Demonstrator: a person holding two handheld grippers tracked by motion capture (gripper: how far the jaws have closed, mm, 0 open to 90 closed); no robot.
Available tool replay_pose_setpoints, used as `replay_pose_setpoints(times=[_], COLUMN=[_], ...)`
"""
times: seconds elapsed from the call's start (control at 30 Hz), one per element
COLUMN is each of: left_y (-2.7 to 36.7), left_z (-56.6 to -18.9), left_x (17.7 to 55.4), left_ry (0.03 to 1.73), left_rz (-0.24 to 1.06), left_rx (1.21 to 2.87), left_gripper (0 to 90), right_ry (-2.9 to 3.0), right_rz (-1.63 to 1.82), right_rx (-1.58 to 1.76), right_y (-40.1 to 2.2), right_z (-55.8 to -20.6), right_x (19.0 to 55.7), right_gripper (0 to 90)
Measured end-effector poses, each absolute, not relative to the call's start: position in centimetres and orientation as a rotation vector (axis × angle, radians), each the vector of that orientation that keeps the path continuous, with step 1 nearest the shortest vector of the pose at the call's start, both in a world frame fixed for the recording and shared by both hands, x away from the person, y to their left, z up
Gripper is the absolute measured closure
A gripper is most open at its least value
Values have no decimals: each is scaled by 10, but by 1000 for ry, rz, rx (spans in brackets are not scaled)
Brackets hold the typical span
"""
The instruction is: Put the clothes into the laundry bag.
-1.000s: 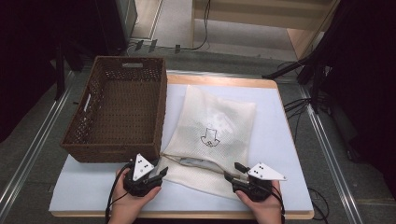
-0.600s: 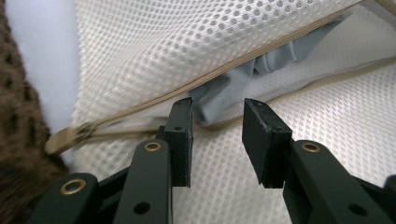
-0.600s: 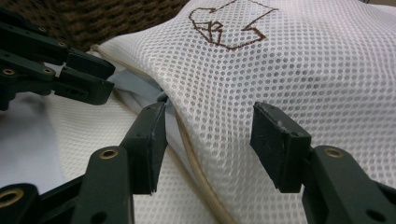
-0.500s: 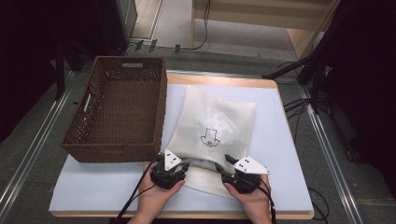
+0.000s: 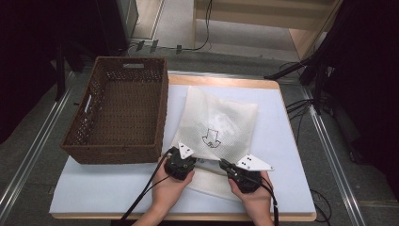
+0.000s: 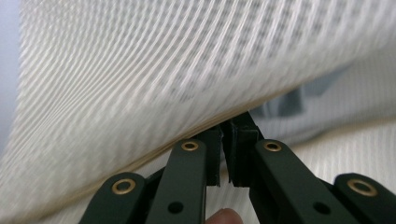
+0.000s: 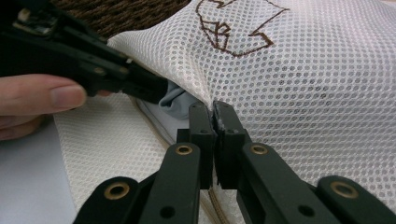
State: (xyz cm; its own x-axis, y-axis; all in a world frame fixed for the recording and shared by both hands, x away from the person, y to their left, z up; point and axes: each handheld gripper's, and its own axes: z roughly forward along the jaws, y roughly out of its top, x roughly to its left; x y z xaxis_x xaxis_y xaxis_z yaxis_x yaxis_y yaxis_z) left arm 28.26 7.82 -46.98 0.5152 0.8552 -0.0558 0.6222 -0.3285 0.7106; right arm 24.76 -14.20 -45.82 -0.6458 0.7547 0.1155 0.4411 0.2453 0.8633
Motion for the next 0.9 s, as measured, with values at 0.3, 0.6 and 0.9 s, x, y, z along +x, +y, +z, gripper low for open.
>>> replay_pose_setpoints(times=[0.3,0.6,0.9], left_y=[59,77,125], left_z=[-469,-468,-456], left_x=[309,292,245], left_ry=[1264,1183,1078], left_rz=[544,480,499], left_rx=[2084,2045,2023], left_gripper=[872,756,639], right_ry=[2223,2234,2254], right_rz=[1366,1366,1366], right_rx=[1146,1143,1116], right_y=[-143,-142,-144], right_z=[-464,-467,-468], right_x=[250,250,249], right_gripper=[887,886,880])
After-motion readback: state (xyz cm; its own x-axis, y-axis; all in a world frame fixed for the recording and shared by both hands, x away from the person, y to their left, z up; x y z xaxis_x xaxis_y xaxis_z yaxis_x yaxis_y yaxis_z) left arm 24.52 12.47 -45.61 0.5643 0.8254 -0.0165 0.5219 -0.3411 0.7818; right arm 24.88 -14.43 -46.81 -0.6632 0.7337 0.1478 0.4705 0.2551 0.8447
